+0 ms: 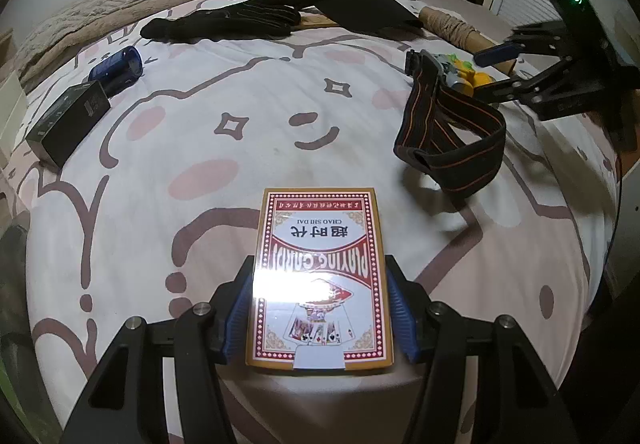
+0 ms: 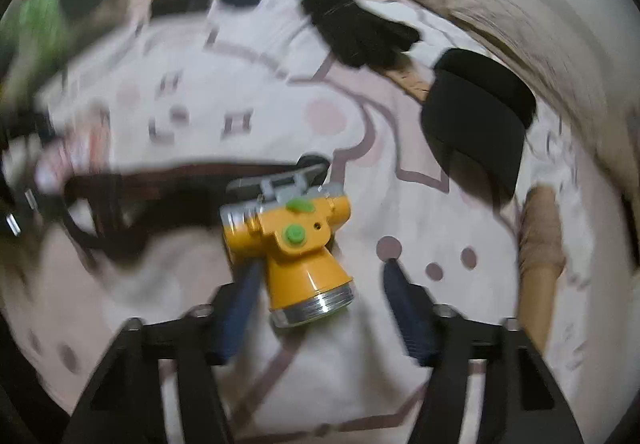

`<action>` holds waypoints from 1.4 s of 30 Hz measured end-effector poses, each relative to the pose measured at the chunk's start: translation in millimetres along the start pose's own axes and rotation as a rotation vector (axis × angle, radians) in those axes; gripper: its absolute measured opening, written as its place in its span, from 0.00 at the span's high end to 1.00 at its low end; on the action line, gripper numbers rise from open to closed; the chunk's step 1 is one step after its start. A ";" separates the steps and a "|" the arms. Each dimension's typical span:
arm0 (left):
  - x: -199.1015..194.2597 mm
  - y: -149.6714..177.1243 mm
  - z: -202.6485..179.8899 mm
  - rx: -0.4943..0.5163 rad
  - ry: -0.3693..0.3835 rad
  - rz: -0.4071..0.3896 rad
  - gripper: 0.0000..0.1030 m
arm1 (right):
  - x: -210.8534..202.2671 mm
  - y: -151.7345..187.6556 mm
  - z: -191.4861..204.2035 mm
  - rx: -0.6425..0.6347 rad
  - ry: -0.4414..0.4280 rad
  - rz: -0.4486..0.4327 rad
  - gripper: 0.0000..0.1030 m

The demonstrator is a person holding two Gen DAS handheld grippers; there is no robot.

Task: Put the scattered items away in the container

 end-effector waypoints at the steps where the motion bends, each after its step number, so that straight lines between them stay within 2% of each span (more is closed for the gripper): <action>1: 0.0 -0.1 0.1 0.005 -0.002 0.004 0.43 | 2.7 -0.8 2.6 -0.023 0.002 0.011 0.53; 5: -1.1 1.3 3.6 0.010 -0.007 0.013 0.43 | 10.5 -3.5 9.3 -0.087 0.043 0.045 0.52; 14: 3.5 -1.3 8.9 0.012 0.004 0.003 0.42 | 31.6 -8.9 9.8 -0.046 0.067 0.118 0.51; 18: 7.2 -5.7 11.1 0.012 -0.003 -0.005 0.40 | 36.8 -11.4 8.7 -0.017 0.065 0.122 0.51; 24: 11.5 -12.8 14.8 0.002 -0.012 -0.015 0.38 | 35.8 -6.2 4.8 0.118 0.068 0.057 0.51; 28: 12.8 -15.7 15.6 -0.006 -0.016 -0.018 0.42 | 27.6 -0.3 2.9 0.232 0.077 -0.007 0.52; 33: 9.3 -15.5 14.2 -0.020 -0.036 -0.030 0.42 | 18.8 7.1 1.6 0.343 0.029 -0.043 0.52; 42: -6.6 -8.6 11.7 -0.057 -0.061 -0.047 0.42 | -1.2 5.8 0.0 0.441 -0.046 -0.103 0.52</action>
Point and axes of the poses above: each gripper's, at about its wrist camera, not at the fingertips, and x roughly the way its jaws point, z to its left, y to its underside, the point moved 3 cm from there along x, roughly the way its jaws point, and after that the axes turned 11 degrees about y, right-handed, at the moved point
